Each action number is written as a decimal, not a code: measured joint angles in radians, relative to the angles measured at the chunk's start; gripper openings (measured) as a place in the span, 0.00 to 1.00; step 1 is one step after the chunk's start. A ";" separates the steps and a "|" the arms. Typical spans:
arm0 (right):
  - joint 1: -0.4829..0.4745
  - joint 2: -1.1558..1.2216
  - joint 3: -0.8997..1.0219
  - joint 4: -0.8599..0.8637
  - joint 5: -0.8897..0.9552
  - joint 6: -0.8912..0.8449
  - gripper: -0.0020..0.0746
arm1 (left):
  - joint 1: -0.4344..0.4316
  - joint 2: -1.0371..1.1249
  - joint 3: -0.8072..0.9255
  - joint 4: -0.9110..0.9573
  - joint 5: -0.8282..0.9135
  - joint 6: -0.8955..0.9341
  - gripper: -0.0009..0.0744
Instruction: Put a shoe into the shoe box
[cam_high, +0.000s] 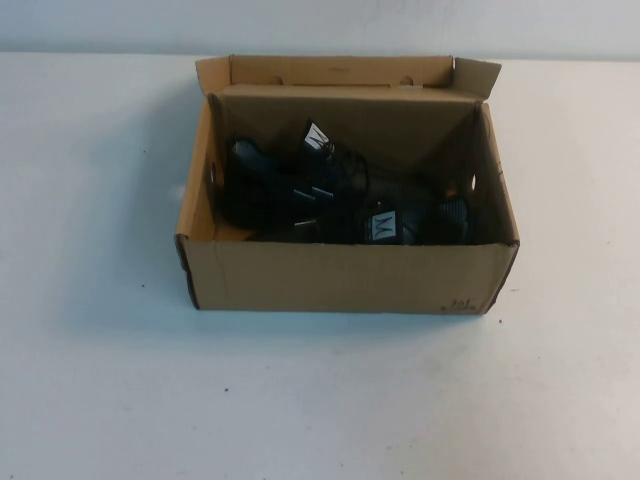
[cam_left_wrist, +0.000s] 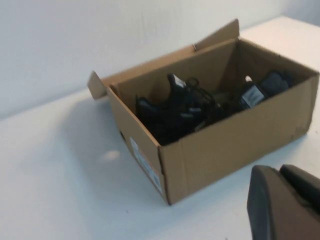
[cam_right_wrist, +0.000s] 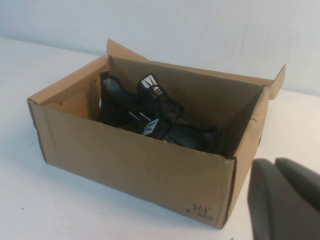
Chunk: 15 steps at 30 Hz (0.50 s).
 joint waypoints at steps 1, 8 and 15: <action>0.000 0.000 0.000 0.000 0.000 0.000 0.01 | 0.000 -0.018 0.010 0.005 -0.032 0.000 0.01; 0.000 0.000 0.000 0.004 0.000 0.000 0.01 | 0.000 -0.167 0.240 0.053 -0.427 -0.126 0.01; 0.000 0.000 0.001 0.004 0.000 0.000 0.01 | -0.006 -0.174 0.465 0.248 -0.543 -0.356 0.01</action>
